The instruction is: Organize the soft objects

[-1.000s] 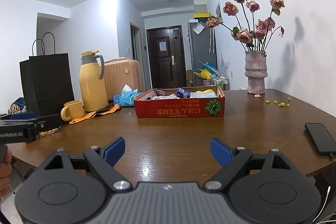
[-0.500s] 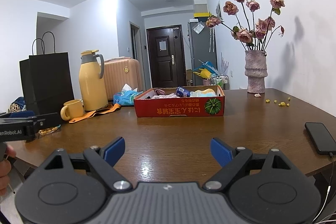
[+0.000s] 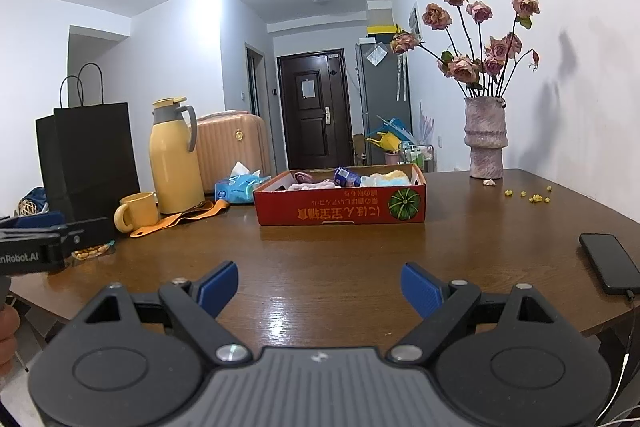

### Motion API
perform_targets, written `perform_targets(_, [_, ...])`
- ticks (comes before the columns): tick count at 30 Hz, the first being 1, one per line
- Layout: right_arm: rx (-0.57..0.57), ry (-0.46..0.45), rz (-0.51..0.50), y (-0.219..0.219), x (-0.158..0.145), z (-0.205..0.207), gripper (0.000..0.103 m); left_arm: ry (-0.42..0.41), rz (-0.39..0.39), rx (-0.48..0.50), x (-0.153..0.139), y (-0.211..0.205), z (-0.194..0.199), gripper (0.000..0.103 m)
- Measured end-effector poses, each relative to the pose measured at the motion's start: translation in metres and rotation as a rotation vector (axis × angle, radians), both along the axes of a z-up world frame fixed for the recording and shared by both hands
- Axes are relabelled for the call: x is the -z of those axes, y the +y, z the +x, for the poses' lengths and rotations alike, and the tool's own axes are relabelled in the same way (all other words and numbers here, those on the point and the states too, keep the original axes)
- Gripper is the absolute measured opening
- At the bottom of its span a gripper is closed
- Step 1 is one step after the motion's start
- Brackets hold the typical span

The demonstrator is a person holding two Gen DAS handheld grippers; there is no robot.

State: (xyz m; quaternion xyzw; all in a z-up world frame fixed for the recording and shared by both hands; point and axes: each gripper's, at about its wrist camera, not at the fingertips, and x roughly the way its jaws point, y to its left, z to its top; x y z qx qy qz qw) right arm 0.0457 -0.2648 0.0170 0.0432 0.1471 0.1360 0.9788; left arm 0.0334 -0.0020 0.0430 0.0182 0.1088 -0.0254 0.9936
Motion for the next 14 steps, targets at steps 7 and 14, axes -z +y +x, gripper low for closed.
perform_targets(7, [-0.004,-0.003,0.001,0.0008,0.0005,-0.0012,0.088,-0.008,0.001,-0.006,-0.0004,-0.0002,-0.0011,0.103])
perform_targets(14, [-0.003,-0.002,0.001,0.0011,0.0006,-0.0017,0.088,-0.023,0.018,0.006,-0.0009,-0.0024,-0.0049,0.103])
